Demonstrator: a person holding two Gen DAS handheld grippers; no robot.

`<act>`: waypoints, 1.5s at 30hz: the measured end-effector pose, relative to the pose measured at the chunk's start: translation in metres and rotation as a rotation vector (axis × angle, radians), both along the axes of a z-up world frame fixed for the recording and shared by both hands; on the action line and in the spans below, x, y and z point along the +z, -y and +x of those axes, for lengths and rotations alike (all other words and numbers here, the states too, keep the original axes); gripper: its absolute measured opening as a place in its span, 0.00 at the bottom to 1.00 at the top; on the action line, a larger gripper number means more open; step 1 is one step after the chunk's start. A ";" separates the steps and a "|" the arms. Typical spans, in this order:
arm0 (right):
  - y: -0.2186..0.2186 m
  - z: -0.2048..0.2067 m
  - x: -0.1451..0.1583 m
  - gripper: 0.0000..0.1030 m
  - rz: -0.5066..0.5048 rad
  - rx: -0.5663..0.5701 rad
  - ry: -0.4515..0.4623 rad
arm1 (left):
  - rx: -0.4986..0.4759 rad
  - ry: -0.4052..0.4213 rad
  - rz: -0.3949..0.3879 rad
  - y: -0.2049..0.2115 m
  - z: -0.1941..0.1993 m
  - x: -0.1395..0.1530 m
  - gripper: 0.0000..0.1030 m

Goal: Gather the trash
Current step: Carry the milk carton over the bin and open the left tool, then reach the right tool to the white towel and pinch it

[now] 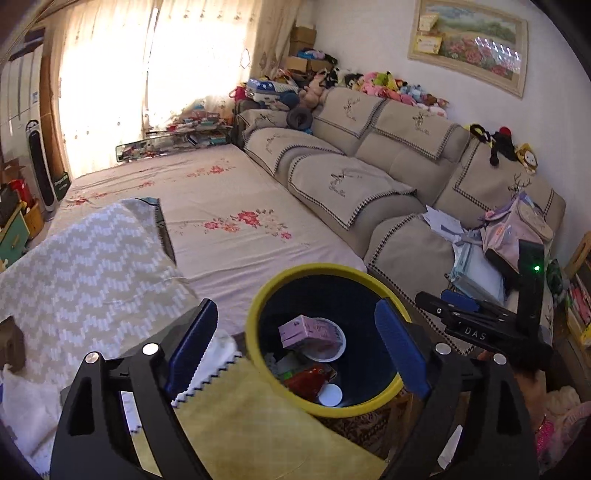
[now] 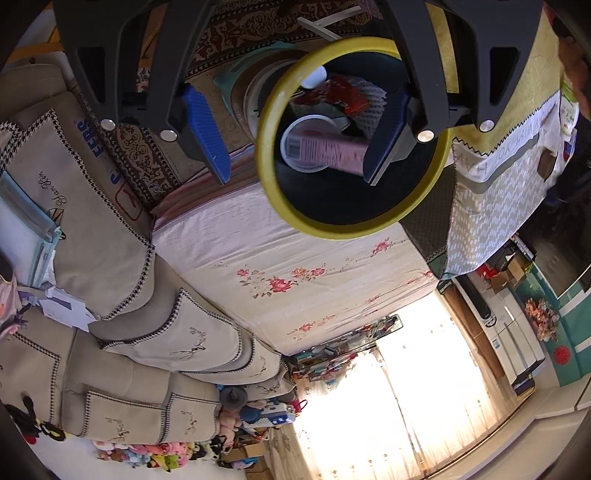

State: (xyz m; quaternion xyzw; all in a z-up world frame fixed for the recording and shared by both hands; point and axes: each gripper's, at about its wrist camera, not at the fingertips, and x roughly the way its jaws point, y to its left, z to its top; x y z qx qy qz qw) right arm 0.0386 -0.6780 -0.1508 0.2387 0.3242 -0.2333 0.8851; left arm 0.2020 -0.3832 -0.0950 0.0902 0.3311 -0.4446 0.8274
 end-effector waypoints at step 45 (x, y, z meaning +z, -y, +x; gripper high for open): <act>-0.415 0.254 -0.005 0.85 -0.250 1.001 -0.212 | 0.892 0.188 -0.174 -0.427 0.099 -0.002 0.94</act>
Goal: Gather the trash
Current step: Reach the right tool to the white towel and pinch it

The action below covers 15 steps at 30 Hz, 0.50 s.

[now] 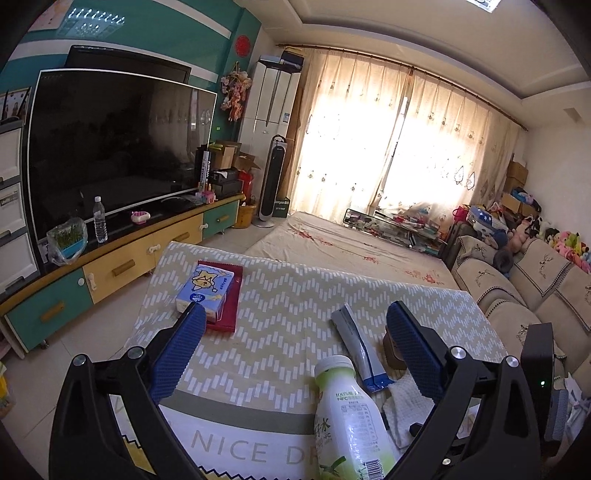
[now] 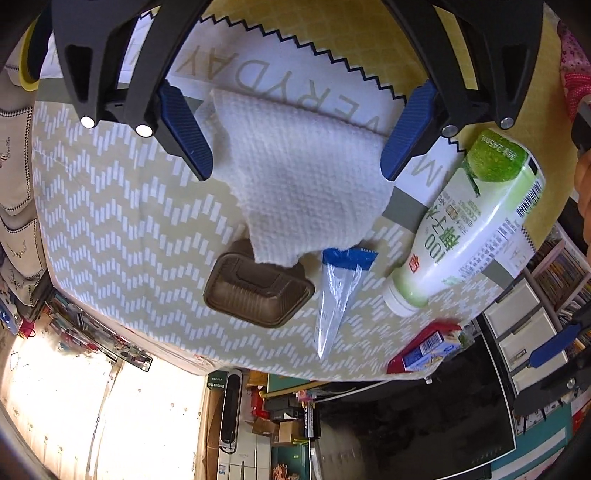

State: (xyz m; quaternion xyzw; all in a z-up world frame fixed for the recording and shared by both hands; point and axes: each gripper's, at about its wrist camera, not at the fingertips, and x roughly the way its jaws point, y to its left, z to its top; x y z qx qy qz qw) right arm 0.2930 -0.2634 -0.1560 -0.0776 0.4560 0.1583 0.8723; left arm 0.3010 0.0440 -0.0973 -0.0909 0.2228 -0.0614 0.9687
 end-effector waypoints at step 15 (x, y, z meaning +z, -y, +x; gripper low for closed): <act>-0.003 -0.008 -0.001 0.06 0.030 0.021 0.009 | 0.004 -0.001 0.020 0.007 0.000 -0.003 0.94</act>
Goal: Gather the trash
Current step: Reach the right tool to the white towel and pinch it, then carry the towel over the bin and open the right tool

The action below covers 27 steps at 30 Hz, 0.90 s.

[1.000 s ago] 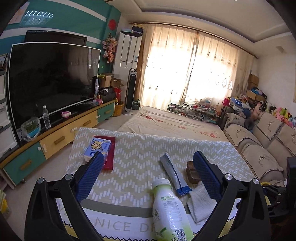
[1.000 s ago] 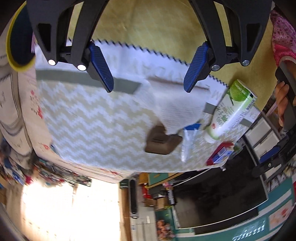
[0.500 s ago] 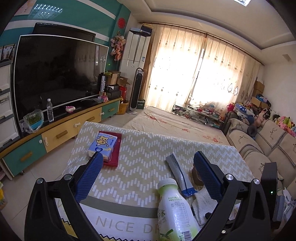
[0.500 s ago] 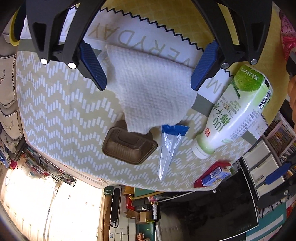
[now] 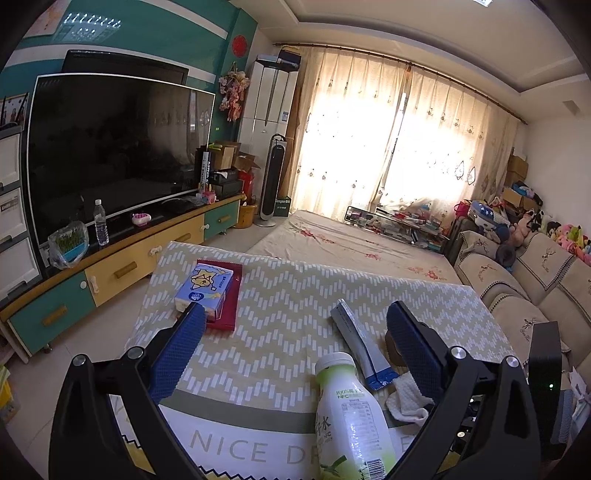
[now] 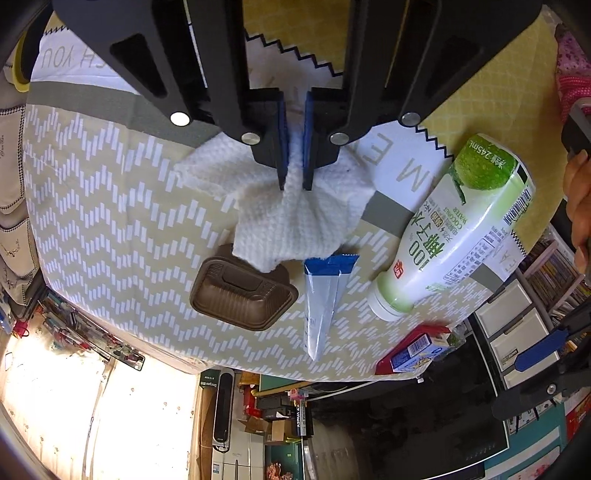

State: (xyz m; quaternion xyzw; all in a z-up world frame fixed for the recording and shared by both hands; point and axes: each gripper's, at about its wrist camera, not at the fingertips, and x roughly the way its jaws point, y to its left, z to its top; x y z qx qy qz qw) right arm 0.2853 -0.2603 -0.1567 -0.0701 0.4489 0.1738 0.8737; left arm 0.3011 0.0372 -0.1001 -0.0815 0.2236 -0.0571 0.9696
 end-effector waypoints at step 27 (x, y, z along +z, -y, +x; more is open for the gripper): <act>0.167 -0.113 0.103 0.06 0.186 -0.343 0.237 | -0.024 -0.004 0.020 0.007 -0.002 -0.003 0.94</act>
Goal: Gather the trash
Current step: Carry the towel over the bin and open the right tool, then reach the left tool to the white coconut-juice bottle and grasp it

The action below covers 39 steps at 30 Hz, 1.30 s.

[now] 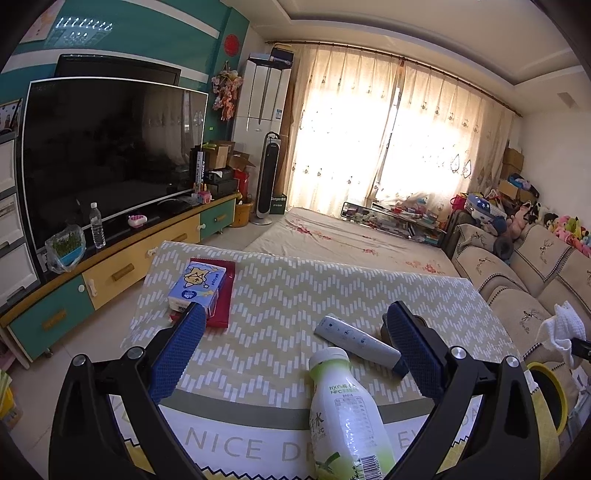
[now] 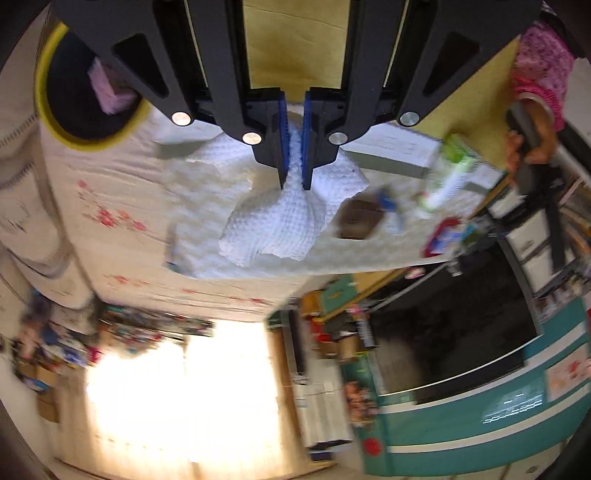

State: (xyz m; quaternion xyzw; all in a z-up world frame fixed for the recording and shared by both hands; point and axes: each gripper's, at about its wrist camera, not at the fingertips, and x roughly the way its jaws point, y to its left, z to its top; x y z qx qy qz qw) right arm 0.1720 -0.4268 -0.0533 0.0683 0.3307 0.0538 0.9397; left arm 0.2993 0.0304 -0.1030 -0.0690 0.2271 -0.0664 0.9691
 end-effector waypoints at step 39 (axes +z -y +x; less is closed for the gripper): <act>0.130 -0.025 -0.080 0.64 -0.158 -0.496 -0.200 | -0.063 -0.258 0.213 0.072 0.006 -0.050 0.94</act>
